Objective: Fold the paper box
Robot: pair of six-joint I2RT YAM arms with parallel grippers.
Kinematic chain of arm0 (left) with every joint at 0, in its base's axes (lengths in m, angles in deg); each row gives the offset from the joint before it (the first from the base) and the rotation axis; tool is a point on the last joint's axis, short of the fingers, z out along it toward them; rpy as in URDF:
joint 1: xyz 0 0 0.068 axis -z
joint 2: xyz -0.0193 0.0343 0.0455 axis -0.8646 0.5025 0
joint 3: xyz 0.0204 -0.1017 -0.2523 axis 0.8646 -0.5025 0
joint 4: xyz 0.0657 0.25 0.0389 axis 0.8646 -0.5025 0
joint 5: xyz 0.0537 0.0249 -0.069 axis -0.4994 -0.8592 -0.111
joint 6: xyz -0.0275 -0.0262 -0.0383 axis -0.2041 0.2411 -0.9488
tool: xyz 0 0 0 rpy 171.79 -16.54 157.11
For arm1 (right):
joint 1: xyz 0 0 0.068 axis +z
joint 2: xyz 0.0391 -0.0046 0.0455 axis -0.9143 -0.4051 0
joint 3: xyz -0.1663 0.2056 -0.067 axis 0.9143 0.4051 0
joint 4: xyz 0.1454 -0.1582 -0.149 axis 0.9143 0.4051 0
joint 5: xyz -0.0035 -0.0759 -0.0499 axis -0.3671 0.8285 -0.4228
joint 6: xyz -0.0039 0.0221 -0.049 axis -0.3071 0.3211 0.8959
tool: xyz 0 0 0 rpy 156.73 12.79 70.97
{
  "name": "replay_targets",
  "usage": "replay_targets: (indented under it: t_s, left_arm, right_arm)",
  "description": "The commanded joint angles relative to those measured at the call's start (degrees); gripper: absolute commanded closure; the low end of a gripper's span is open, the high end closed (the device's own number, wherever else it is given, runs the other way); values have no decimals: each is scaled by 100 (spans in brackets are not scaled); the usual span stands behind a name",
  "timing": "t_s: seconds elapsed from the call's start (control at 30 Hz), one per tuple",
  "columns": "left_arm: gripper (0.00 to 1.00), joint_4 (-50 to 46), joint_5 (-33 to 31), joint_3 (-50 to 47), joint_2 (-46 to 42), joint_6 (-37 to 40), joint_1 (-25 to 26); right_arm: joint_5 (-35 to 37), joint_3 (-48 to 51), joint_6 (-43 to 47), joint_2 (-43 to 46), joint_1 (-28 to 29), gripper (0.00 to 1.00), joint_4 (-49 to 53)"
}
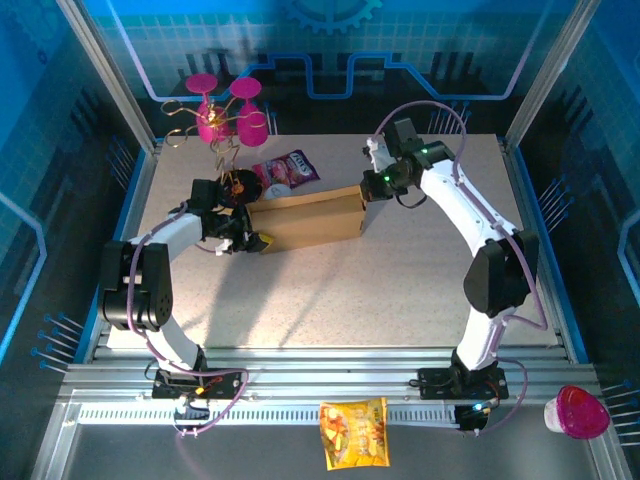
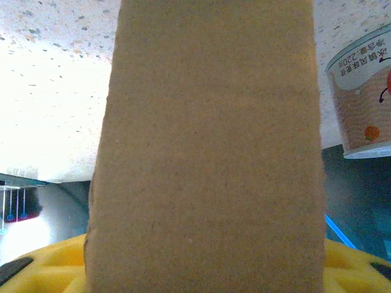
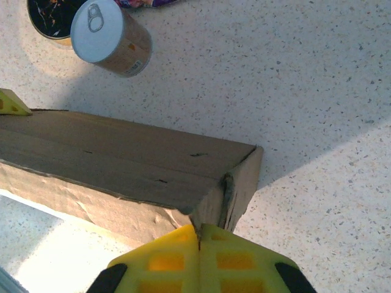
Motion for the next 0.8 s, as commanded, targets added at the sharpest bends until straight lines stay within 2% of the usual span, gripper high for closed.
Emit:
replay_targets:
  t_s: [0.0,0.23,0.47,0.63,0.77]
  left_arm:
    - [56,-50,-506,-138,160,-107,-65]
    - [52,-3,-445,-81,212,-42,-61]
    - [29,20,-427,88,162,353,-156]
    - [23,-1,-372,128,-10,857,-266]
    - [20,-532,-465,248,-276,1421,-359]
  right_arm:
    - [-200,569,-51,329,258,100,-472]
    - [-61,1134,-30,602,325,100,-1096]
    - [317,1207,131,497,394,100,-1122]
    - [520,1004,137,375,438,100,-1072]
    - [638,788,157,256,463,100,-918]
